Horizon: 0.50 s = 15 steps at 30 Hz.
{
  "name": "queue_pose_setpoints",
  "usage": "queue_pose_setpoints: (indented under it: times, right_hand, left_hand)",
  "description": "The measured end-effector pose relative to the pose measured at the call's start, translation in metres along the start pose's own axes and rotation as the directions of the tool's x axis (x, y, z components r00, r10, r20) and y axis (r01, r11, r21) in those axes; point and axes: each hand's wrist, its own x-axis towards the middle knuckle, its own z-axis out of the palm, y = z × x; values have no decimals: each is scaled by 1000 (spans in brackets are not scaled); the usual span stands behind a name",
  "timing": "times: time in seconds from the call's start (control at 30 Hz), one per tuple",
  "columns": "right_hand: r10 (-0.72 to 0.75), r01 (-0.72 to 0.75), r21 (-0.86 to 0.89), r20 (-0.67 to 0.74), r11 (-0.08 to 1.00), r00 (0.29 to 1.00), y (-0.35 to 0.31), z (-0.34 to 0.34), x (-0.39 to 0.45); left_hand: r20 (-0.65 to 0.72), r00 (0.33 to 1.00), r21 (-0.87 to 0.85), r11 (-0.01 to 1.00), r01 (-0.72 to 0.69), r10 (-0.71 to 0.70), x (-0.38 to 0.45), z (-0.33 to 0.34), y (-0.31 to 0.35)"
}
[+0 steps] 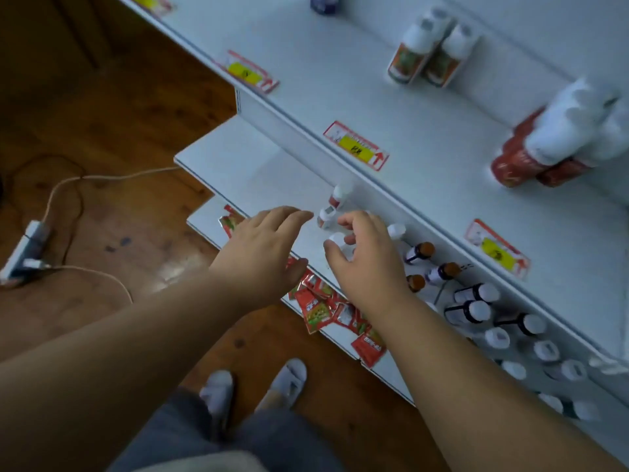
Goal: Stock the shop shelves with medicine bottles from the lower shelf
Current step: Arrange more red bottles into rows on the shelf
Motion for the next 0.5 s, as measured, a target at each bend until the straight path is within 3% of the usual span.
queue_pose_setpoints:
  times: [0.13,0.27,0.5]
  right_hand:
    - [137,-137,-9,30,991,990,35,61,49]
    - [195,-190,-149,20,970,981,88,126,106]
    - [253,-220,-419,26,881,967,165,201,202]
  left_hand:
    - [44,999,-71,997,36,-33,34,50,-46]
    - [102,995,-160,986,39,-23,86,125,-96]
    - [24,998,-327,943,60,-55,157,226,-141]
